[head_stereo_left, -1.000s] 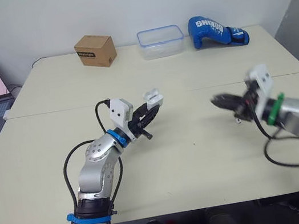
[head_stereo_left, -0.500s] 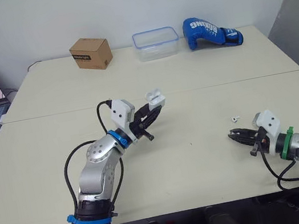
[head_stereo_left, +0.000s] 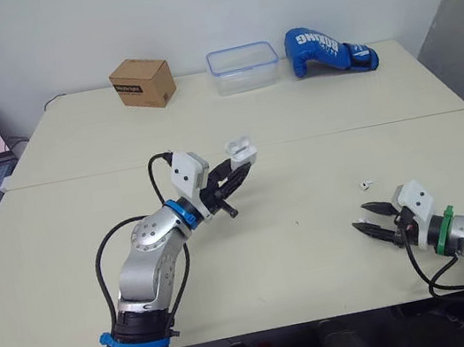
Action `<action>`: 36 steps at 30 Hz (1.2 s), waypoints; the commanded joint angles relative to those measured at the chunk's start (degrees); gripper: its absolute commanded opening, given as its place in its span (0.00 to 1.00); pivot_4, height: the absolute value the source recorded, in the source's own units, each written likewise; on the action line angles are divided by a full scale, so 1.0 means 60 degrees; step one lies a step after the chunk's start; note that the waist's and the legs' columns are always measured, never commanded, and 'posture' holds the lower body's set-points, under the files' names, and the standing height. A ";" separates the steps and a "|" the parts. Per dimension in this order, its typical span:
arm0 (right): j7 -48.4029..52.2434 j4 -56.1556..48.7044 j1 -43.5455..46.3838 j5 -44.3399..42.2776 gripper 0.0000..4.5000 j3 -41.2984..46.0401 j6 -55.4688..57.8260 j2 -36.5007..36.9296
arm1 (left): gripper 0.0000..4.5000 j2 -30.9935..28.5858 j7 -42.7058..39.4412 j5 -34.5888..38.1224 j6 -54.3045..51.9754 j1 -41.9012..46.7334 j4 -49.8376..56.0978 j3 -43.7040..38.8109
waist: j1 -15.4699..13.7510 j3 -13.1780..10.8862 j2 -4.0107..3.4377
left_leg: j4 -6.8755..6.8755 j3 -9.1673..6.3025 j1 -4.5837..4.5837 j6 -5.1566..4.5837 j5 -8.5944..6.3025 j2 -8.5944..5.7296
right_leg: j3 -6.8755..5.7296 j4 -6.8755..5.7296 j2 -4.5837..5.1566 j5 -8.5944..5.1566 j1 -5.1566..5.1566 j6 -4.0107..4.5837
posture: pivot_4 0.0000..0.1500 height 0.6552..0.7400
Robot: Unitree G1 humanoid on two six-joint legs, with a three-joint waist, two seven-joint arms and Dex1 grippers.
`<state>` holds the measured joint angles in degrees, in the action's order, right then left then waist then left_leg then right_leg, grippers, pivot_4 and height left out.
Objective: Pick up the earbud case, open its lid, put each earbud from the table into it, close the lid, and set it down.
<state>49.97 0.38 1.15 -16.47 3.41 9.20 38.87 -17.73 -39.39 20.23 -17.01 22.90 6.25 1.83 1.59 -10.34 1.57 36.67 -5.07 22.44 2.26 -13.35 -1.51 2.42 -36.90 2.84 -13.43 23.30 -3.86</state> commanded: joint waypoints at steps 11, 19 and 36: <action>-0.0161 -0.0510 0.0062 -0.0812 0.58 0.1073 0.1631 0.0226 | 0.17 0.0096 0.0034 0.0158 0.0101 0.0130 0.0328 -0.0065 | -0.0009 0.0000 0.0000 | 0.0000 -0.0001 0.0000 0.0000 0.0000 -0.0002 | 0.0000 -0.0001 0.0001 0.0002 -0.0001 0.0004 | 1.00 1.00; -0.0119 -0.0500 0.0276 -0.1258 0.58 0.1480 0.2401 0.0224 | 0.17 0.0124 0.0030 0.0130 0.0135 0.0117 0.0301 -0.0065 | -0.0008 0.0000 0.0000 | 0.0000 0.0000 -0.0001 0.0000 0.0000 -0.0002 | 0.0000 -0.0001 0.0000 0.0002 -0.0001 0.0004 | 1.00 1.00; 0.1064 -0.2908 0.0951 -0.0813 0.58 0.0353 0.4746 0.3770 | 0.17 0.0039 0.0089 0.0097 0.0102 -0.0082 0.0472 -0.0090 | 0.0002 -0.0003 -0.0008 | 0.0005 0.0009 0.0000 -0.0001 -0.0001 -0.0004 | 0.0004 -0.0002 0.0003 -0.0003 0.0000 -0.0006 | 1.00 1.00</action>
<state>54.02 -13.21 5.15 -21.57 6.57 35.53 59.26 -17.49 -39.20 20.23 -17.09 22.11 6.55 1.83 1.60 -10.36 1.52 36.70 -5.00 22.43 2.26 -13.35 -1.53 2.45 -36.91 2.86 -13.46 23.30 -3.91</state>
